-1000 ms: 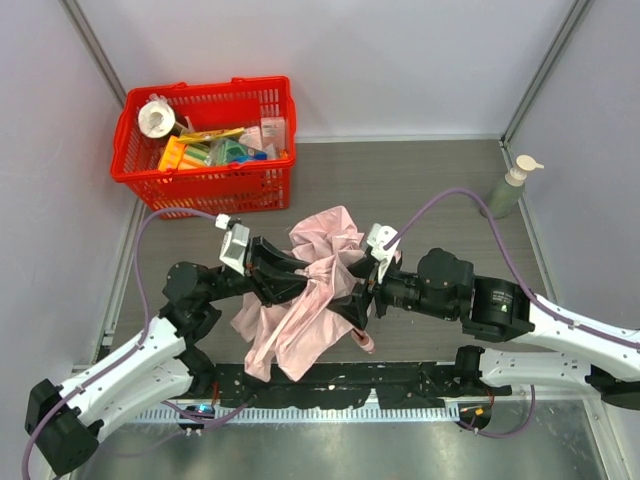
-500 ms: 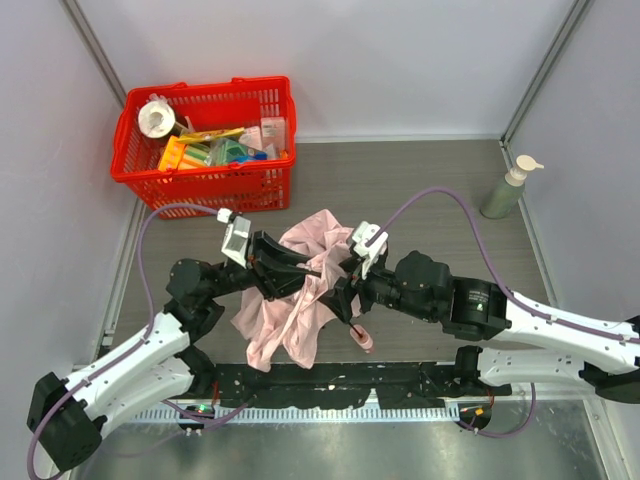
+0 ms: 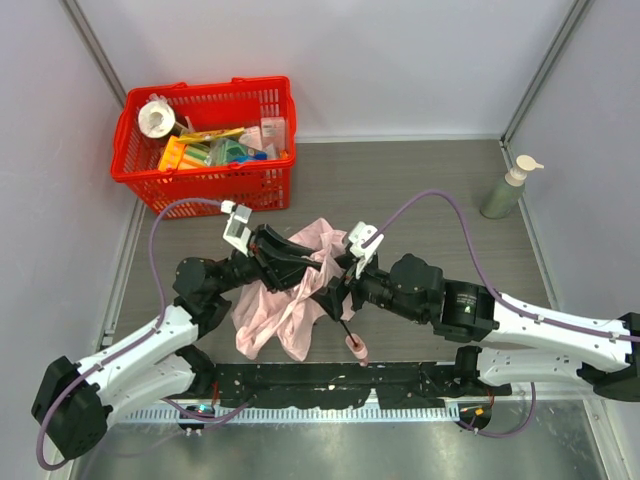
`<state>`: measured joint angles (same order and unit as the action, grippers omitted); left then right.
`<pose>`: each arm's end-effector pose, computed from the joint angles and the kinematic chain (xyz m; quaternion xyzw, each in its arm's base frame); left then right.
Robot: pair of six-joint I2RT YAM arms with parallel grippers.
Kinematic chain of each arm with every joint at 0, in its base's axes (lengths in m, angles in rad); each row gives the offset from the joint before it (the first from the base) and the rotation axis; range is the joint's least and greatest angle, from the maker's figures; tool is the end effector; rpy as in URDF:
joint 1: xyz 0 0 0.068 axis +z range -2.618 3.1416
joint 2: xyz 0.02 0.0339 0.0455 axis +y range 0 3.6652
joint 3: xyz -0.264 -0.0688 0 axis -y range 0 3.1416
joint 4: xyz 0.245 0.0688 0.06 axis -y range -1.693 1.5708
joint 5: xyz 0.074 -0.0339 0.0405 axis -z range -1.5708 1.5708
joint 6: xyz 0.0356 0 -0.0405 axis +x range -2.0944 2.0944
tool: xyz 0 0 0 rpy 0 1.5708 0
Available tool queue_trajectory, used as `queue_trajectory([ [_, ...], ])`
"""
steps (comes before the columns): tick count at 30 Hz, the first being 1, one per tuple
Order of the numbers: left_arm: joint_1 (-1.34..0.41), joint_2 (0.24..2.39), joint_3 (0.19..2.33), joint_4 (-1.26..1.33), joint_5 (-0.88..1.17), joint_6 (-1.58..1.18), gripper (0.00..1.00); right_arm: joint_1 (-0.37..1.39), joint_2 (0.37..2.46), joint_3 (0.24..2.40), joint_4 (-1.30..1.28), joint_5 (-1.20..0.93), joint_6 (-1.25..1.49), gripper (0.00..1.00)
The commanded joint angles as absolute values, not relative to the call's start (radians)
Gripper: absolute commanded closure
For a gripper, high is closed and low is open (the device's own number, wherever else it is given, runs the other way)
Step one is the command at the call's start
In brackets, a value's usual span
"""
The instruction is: Put away the umbrella
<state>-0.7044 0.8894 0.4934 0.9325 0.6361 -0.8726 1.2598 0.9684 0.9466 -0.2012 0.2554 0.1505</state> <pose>0.1319 -0.1399 0.3319 0.2314 0.4908 -0.6946 0.4723 0.0766 0.2090 0.3617 -0.3406 0.7007 0.3254 0.5358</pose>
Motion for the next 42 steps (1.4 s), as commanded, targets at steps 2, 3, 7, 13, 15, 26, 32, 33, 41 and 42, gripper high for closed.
queue_trajectory([
  [2,-0.732,0.874,0.526,1.161,0.644,-1.019,1.00,1.253,1.052,0.930,-0.170,0.383,0.127,0.12],
  [3,-0.732,0.874,0.525,1.161,0.644,-1.020,1.00,1.253,1.057,0.930,-0.167,0.387,0.127,0.12],
  [7,-0.739,0.876,0.526,1.167,0.641,-1.034,1.00,1.247,1.068,0.896,-0.115,0.353,0.135,0.11],
  [13,-0.747,0.865,0.522,1.169,0.646,-1.035,1.00,1.201,1.023,0.819,0.026,0.307,0.161,0.08],
  [15,-0.750,0.864,0.523,1.169,0.643,-1.035,1.00,1.184,0.999,0.783,0.092,0.256,0.166,0.08],
  [26,-0.787,0.894,0.526,1.206,0.630,-1.039,1.00,1.143,1.040,0.753,0.190,0.146,0.190,0.22],
  [32,-0.805,0.920,0.534,1.230,0.627,-1.039,1.00,1.144,1.017,0.706,0.290,0.023,0.187,0.53],
  [33,-0.808,0.926,0.535,1.230,0.629,-1.037,1.00,1.143,1.017,0.704,0.298,0.015,0.190,0.56],
  [41,-0.833,0.950,0.557,1.243,0.652,-1.028,1.00,1.143,0.991,0.695,0.290,-0.064,0.198,0.99],
  [42,-0.831,0.953,0.557,1.243,0.650,-1.028,1.00,1.143,0.988,0.687,0.288,-0.064,0.202,0.99],
])
